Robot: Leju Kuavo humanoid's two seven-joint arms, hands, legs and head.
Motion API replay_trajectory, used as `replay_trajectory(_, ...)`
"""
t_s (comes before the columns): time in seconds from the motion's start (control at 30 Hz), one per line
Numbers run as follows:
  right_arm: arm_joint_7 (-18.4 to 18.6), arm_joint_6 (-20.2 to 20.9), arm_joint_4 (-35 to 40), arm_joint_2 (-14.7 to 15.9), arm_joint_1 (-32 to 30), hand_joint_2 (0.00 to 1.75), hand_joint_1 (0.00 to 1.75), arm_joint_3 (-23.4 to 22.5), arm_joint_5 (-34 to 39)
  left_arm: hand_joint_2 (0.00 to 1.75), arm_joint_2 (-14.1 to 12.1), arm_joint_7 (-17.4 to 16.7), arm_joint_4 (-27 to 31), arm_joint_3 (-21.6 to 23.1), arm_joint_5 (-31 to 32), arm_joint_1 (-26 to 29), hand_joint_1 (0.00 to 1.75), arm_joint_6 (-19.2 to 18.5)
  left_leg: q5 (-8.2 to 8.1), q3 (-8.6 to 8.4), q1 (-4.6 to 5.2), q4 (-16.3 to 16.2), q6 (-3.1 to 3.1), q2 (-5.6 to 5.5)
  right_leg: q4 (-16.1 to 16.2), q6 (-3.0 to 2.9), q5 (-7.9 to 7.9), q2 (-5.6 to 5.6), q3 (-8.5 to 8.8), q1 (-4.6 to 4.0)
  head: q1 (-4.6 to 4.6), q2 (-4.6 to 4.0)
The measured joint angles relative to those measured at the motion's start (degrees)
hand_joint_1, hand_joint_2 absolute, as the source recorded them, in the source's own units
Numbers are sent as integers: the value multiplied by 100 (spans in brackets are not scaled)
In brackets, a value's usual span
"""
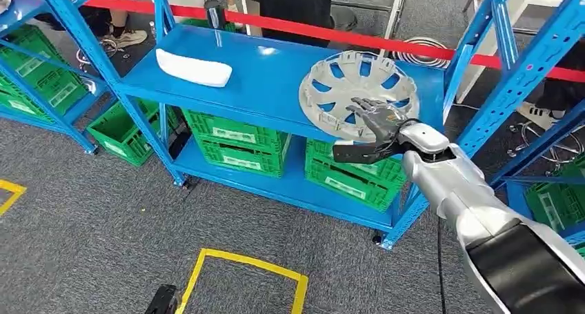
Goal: Take the parts from the cabinet and place them on the table.
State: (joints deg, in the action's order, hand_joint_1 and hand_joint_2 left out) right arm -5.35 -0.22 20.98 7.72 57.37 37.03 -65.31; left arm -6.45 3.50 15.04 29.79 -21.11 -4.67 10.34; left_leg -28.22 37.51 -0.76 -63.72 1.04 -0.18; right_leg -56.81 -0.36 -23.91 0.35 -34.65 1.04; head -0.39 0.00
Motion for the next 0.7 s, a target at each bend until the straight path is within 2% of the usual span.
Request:
replay_trajectory(0.07, 0, 0, -2, -9, -17, 175, 0, 0, 0, 0, -2, 0, 0, 0, 0, 5, 0, 0, -356, 500, -4, -950, 49, 1, -3, -17, -12, 3, 1, -11, 0, 0)
replay_trajectory(0.1, 0, 2, -2, -9, -33, 175, 0, 0, 0, 0, 7, -2, 0, 0, 0, 7, 0, 0, -371, 669, -5, -1201, 51, 2, -5, -22, -18, 4, 4, -17, 0, 0)
replay_trajectory(0.13, -2, 2, -2, -11, -43, 175, 0, 2, 0, 0, 7, -2, 0, 0, 0, 8, 0, -2, -249, 666, -5, -1117, 42, 2, -5, -26, -23, 6, 12, -21, 0, 0)
replay_trajectory(0.17, -2, 4, 0, -13, -42, 175, 0, 2, -2, 0, 7, -4, 0, 0, 0, 7, 0, -2, -8, 518, -4, -757, 20, 2, -5, -29, -30, 12, 27, -26, -2, 0)
replay_trajectory(0.23, -2, 4, 0, -28, -27, 175, 0, 2, -2, 0, 0, -9, 0, -2, 0, 7, 0, -2, 540, -19, 5, 350, -65, 2, -2, -16, -62, 26, 84, -37, -2, 0)
replay_trajectory(0.27, -2, 4, 0, -35, -23, 175, 0, 0, 0, 0, -20, -11, 0, -2, 0, 2, 0, -2, 507, -187, 23, 631, -110, 2, 2, -7, -70, 27, 93, -40, 7, 0)
replay_trajectory(0.3, -2, 9, 0, -37, -4, 175, 0, 2, 0, 0, -17, -13, 0, -2, 0, 0, 0, -2, 488, -198, 57, 681, -128, 10, -3, 14, -81, 33, 71, -94, 4, 0)
replay_trajectory(0.4, -4, 13, 0, -52, -23, 175, 0, 2, -4, 0, -31, -24, 0, -2, 0, -2, 0, -2, 484, -237, 82, 684, -203, 9, 33, 103, -78, 32, 91, -69, 2, 0)
replay_trajectory(0.43, -2, 13, 2, -50, -11, 175, 0, 0, -7, 0, -31, -24, 0, -2, 0, -4, 0, -2, 554, -335, 52, 827, -248, 15, 26, 131, -115, 24, 37, -161, 2, 0)
replay_trajectory(0.47, -4, 13, 2, -26, -1, 175, 0, 0, -5, 0, -6, -31, 0, -4, 11, -2, 0, -4, 560, -385, 28, 874, -256, 19, -86, 130, -167, -12, 21, -91, 11, -2)
replay_trajectory(0.5, -4, 15, 2, -28, 28, 175, 0, 2, -11, 0, -2, -33, 0, -4, 17, -15, 0, -7, 561, -392, 32, 890, -280, 20, -443, 100, -340, -8, -140, -108, 17, 0)
replay_trajectory(0.53, -9, 15, 0, -26, 33, 175, 0, 2, -4, 0, 0, -35, 0, -4, 26, -23, 0, -9, 567, -396, 33, 887, -292, 18, -912, 73, -504, -10, -377, -100, 15, 0)
replay_trajectory(0.57, -9, 15, -4, -16, 8, 175, 0, 2, -6, 0, 7, -37, 0, -4, 35, -24, 0, -11, 559, -397, 35, 887, -300, 16, -1434, 63, -659, -9, -661, -90, 13, 0)
replay_trajectory(0.6, -9, 15, -9, -2, -32, 175, 0, 2, -7, 0, 9, -46, 0, -4, 52, -21, 0, -15, 552, -397, 35, 883, -306, 8, -1770, 83, -713, -9, -859, -83, 13, 0)
replay_trajectory(0.63, -11, 15, -15, 11, -65, 175, 0, 2, -7, 0, 9, -59, 0, -4, 57, -16, 0, -20, 546, -402, 33, 883, -301, 1, -1795, 121, -670, -11, -913, -64, 20, 0)
replay_trajectory(0.67, -11, 15, -17, 18, -73, 175, 0, 2, -7, 0, 13, -63, 0, -4, 66, -16, 0, -22, 538, -405, 31, 876, -293, -6, -1565, 184, -533, -12, -839, -37, 17, 0)
replay_trajectory(0.7, -11, 15, -17, 26, -62, 175, 0, 2, -2, 0, 18, -72, 0, -4, 74, -21, 0, -24, 520, -406, 28, 854, -271, -14, -1043, 266, -289, -17, -614, -7, 15, 0)
